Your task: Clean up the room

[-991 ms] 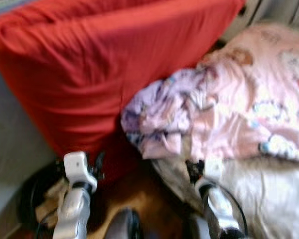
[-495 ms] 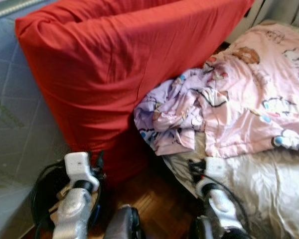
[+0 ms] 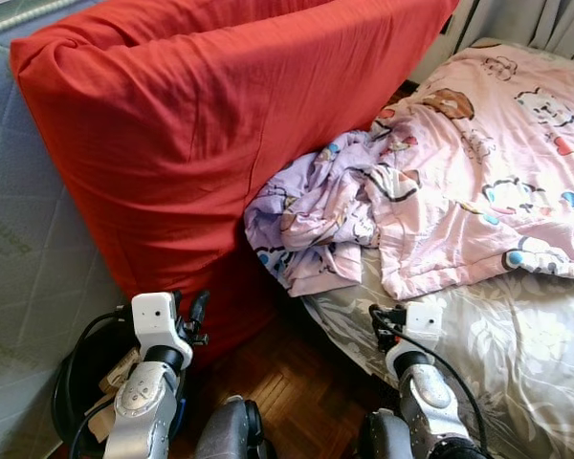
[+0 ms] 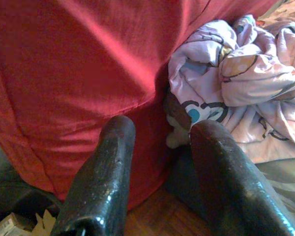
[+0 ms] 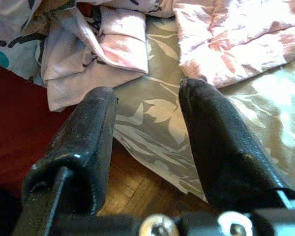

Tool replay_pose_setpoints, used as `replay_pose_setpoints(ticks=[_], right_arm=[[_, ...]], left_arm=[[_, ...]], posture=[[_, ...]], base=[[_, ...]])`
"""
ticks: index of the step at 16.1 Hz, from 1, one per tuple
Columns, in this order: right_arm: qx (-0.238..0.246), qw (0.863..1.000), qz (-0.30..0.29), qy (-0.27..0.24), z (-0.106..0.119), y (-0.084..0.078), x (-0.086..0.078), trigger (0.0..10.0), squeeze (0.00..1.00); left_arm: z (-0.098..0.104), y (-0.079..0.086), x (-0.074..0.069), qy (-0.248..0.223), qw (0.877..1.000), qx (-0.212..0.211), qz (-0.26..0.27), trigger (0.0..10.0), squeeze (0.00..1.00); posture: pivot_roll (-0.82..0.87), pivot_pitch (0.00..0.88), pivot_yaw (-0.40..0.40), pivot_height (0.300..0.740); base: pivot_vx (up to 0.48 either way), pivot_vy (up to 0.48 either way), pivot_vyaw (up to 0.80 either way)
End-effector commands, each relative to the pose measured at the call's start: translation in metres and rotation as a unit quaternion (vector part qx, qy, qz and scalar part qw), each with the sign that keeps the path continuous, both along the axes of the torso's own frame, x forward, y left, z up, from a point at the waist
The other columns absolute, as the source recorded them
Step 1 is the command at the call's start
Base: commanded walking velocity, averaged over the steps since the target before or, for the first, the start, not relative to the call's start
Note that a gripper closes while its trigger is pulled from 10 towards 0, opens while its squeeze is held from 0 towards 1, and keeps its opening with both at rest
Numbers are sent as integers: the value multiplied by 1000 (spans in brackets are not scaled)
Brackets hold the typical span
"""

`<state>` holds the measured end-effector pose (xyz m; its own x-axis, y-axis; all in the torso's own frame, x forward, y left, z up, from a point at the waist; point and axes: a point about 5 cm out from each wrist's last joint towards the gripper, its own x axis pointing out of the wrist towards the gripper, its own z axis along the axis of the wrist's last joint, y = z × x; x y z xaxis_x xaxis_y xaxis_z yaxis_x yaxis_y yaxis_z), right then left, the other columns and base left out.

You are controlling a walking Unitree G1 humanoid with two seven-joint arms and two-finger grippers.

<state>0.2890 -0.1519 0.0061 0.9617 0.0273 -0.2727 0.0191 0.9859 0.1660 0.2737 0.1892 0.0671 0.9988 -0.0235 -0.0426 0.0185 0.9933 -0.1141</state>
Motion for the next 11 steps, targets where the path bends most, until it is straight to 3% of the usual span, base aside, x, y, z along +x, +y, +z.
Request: replay_pose_setpoints(ticks=[1,6,10,11], right_arm=[[3,1000,-5,12,-5,-1,-4,10000,0],[6,1000,-10,16,-5,-3,-4,10000,0],[8,1000,-11,16,-5,-6,-3,10000,0],[5,1000,-13,11,-4,-7,-3,10000,0]], left_arm=[[-1,1,-2,8,1000,4,-2,10000,0],[-1,1,-1,9,1000,4,-2,10000,0],[-2,1,0,10,1000,4,-3,10000,0],[-2,1,0,10,1000,4,-3,10000,0]], posture=[[77,158,20,641],[77,155,23,641],[74,155,23,641],[74,155,24,641]], base=[[266,0,0],[293,0,0],[301,0,-680],[300,0,0]])
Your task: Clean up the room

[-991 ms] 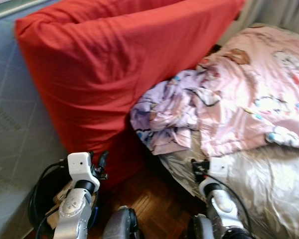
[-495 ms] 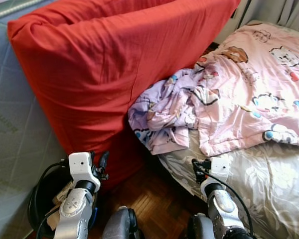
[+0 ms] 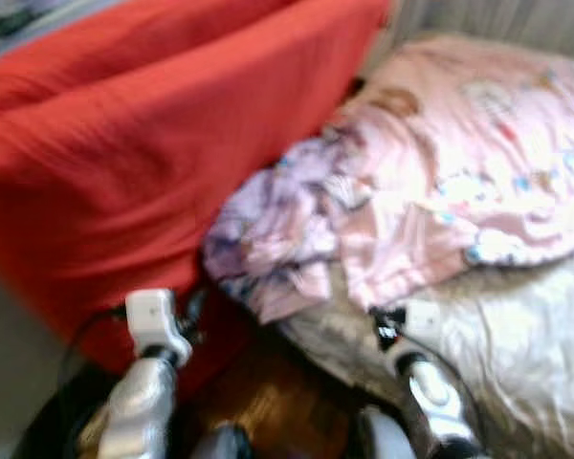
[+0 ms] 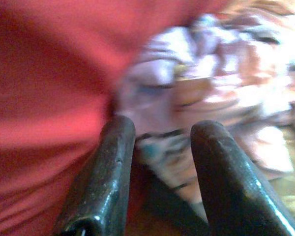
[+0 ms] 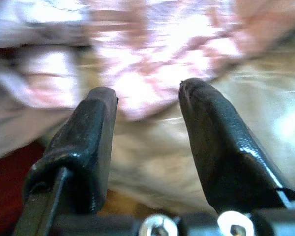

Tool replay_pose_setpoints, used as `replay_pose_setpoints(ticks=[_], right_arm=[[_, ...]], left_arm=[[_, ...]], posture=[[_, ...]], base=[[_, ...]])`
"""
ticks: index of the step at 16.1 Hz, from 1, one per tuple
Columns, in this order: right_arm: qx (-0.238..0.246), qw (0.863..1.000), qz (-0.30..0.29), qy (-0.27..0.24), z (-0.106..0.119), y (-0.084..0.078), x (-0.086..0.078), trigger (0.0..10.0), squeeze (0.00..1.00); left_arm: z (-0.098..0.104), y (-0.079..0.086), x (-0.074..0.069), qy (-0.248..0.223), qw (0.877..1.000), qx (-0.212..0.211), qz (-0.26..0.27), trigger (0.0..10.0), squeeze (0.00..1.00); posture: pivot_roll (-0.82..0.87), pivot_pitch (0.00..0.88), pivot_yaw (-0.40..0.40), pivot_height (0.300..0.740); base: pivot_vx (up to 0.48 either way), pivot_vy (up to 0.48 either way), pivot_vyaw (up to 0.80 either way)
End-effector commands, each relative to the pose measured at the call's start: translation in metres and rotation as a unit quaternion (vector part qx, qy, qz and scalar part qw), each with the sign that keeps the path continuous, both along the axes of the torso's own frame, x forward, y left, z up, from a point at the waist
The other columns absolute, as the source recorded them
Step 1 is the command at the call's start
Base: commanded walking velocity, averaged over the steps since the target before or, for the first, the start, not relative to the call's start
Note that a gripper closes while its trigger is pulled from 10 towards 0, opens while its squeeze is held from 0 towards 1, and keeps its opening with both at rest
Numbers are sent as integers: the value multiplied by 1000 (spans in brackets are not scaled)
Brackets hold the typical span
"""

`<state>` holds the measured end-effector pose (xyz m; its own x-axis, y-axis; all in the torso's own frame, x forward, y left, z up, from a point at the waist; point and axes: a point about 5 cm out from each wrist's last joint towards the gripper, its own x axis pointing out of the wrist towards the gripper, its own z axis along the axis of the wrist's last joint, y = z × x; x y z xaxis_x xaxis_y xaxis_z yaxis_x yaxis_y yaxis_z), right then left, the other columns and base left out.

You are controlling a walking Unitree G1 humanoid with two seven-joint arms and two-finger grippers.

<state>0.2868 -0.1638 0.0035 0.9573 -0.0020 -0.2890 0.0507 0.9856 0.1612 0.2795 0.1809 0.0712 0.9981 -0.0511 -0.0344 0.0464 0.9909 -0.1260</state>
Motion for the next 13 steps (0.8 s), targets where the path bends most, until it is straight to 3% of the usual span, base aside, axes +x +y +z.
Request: replay_pose_setpoints(ticks=[1,13], right_arm=[[5,1000,1,2,-2,5,-1,10000,0],[7,1000,13,5,-3,10,-1,10000,0]], left_arm=[[-6,9,-6,13,1000,9,10,10000,0],[-4,9,-7,8,1000,6,11,10000,0]], posture=[[74,155,24,641],[78,156,23,641]], base=[[300,0,0],[0,0,0]])
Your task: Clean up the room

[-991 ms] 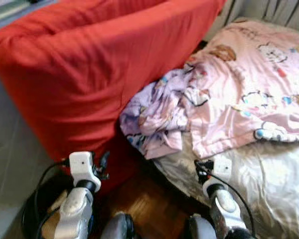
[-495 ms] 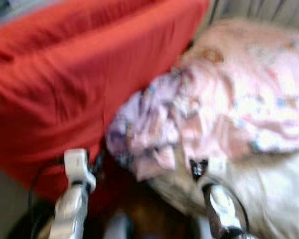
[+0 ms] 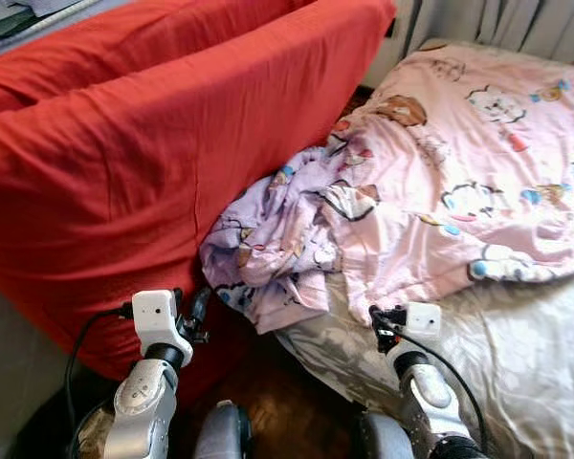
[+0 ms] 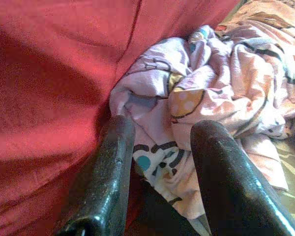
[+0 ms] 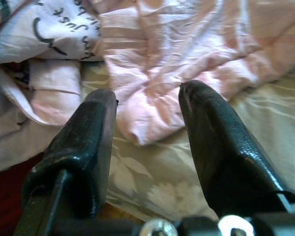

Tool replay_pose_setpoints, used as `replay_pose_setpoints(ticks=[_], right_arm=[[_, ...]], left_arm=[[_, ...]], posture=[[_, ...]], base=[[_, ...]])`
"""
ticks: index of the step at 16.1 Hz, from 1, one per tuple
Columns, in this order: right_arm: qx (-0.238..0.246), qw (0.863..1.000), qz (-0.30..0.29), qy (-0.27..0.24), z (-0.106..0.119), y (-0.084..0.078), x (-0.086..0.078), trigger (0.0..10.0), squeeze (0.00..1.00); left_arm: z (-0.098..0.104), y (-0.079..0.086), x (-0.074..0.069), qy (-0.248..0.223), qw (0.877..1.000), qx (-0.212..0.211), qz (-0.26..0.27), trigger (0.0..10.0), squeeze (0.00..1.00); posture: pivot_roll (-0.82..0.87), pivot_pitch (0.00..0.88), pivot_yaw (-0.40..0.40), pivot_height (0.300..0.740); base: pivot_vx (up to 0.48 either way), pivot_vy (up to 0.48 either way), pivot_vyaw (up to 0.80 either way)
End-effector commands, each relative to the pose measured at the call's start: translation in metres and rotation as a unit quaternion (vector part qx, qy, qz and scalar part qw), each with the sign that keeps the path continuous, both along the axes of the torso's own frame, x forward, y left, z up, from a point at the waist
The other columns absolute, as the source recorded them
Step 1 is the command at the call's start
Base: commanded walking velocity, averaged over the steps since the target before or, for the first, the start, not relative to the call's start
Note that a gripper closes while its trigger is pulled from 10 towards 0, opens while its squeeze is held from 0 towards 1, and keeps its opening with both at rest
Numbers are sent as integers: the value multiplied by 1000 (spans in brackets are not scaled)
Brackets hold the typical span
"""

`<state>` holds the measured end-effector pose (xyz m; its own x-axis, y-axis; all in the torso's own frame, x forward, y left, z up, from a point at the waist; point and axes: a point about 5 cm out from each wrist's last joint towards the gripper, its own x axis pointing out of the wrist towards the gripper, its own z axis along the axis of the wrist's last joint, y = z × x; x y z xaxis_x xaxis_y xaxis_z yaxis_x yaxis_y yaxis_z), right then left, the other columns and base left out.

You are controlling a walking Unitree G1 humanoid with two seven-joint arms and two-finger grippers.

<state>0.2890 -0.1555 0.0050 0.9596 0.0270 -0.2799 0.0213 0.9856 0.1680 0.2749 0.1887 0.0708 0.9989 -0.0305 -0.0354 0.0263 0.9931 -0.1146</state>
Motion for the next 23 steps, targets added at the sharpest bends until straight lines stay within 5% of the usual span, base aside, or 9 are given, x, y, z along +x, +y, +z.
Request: replay_pose_setpoints(ticks=[1,10,11,13,23], right_arm=[[3,1000,-1,10,-4,1,-4,10000,0],[2,1000,2,10,-4,2,-4,10000,0],[-5,1000,16,24,3,9,10,10000,1000],[-20,999,34,26,23,20,34,10000,0],[-25,999,24,19,19,8,28,10000,0]], left_arm=[[-3,2,-2,8,1000,0,1,10000,0],[-3,2,-3,8,1000,0,1,10000,0],[2,1,-12,5,1000,2,0,10000,0],[13,-5,-20,-5,1000,2,-2,10000,0],[10,-11,-9,6,1000,-9,9,10000,0]], posture=[[78,156,23,641],[78,156,23,641],[186,311,29,641],[180,315,19,641],[148,347,0,641]], base=[[0,0,0],[0,0,0],[0,0,0],[0,0,0],[0,0,0]])
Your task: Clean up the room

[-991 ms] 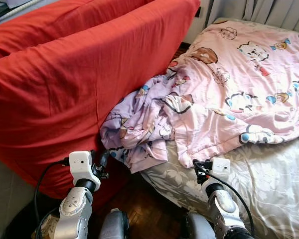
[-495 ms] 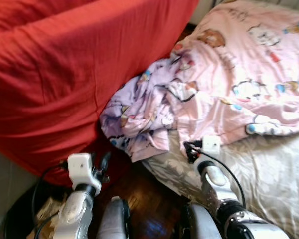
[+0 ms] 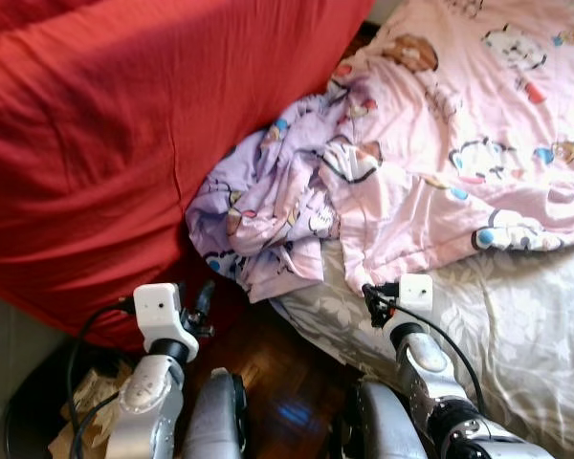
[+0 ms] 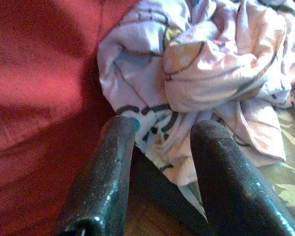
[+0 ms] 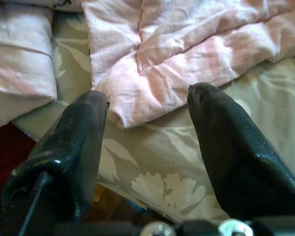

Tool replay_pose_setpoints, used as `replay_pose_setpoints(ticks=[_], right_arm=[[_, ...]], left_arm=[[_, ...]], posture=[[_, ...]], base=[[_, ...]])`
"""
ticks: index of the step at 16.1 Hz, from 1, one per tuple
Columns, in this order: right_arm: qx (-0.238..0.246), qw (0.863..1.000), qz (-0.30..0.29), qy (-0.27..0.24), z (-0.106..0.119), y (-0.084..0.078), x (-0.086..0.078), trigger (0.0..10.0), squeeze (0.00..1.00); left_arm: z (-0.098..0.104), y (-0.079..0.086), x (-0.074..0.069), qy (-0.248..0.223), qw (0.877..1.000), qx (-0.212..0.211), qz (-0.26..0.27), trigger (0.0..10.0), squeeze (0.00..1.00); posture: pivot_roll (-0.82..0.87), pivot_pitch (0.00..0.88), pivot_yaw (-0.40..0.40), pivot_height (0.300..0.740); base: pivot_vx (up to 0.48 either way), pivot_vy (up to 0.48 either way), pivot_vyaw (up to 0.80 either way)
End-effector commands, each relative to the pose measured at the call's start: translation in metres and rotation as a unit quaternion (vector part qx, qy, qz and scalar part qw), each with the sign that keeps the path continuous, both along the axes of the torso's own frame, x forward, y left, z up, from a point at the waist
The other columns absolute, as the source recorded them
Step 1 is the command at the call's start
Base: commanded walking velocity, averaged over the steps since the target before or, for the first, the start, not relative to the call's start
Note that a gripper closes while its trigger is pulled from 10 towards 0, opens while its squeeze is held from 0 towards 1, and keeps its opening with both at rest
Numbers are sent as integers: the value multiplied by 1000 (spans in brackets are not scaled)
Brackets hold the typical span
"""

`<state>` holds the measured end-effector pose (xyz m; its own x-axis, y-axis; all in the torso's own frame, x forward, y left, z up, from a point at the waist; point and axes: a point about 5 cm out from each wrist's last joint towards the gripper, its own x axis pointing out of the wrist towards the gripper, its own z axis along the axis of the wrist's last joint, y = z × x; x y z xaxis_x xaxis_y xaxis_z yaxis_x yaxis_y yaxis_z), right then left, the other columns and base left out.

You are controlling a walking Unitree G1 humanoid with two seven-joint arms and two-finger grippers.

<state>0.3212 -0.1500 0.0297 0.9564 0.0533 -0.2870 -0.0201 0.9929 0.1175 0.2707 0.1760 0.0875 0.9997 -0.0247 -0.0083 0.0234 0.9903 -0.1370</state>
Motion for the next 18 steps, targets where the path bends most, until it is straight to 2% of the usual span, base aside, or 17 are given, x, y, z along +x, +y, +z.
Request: replay_pose_setpoints(ticks=[1,5,6,8,10,12,13,18], right_arm=[[1,1000,3,15,-5,4,-3,10000,0],[15,1000,8,-4,7,12,7,10000,0],[15,1000,6,-10,10,14,10,10000,1000],[-2,1000,11,-3,13,16,14,10000,1000],[-48,998,29,2,18,18,19,10000,1000],[-48,999,25,-2,23,16,23,10000,1000],[-53,998,22,-7,29,16,28,10000,0],[-96,995,27,-9,35,15,33,10000,0]], left_arm=[[-6,1,-6,18,1000,2,6,10000,0],[4,2,-15,10,1000,-1,15,10000,0],[7,3,-19,8,1000,-1,17,10000,0],[11,3,-23,7,1000,-2,18,10000,0],[16,3,-28,7,1000,-2,19,10000,0],[19,3,-31,8,1000,-3,19,10000,0],[22,3,-35,10,1000,-3,19,10000,0],[24,0,-45,20,1000,-7,18,10000,0]], posture=[[151,355,-2,641],[199,428,5,641],[208,441,7,641],[222,465,12,641],[231,482,15,641],[239,491,14,641],[250,501,15,641],[259,518,20,641]], base=[[0,0,0],[0,0,0],[0,0,0],[0,0,0],[0,0,0],[0,0,0],[0,0,0],[0,0,0]])
